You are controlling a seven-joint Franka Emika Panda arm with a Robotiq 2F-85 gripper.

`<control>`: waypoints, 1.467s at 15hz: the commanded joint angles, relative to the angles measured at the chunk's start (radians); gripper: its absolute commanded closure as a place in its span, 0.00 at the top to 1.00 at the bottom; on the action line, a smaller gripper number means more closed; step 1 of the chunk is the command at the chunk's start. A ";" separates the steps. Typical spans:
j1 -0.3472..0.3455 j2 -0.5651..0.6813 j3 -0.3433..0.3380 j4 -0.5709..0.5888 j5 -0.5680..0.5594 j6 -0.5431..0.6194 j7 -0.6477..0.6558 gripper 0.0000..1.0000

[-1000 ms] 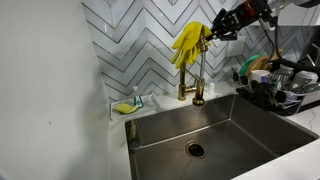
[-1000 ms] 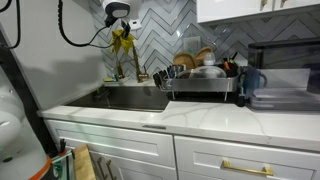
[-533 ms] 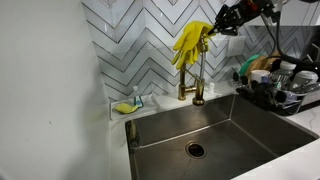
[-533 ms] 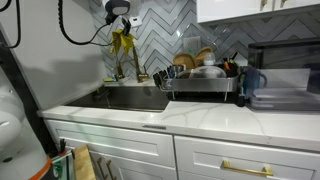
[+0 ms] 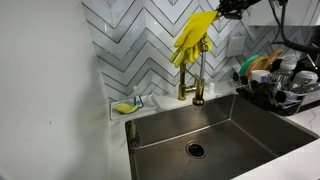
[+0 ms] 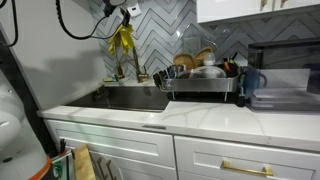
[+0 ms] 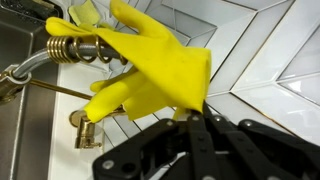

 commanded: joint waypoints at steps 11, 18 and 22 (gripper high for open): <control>0.038 -0.044 0.029 0.042 0.049 -0.027 -0.186 0.01; 0.027 -0.104 0.025 0.019 -0.019 -0.156 -0.126 0.01; 0.004 -0.153 0.012 0.000 -0.088 -0.227 -0.093 0.01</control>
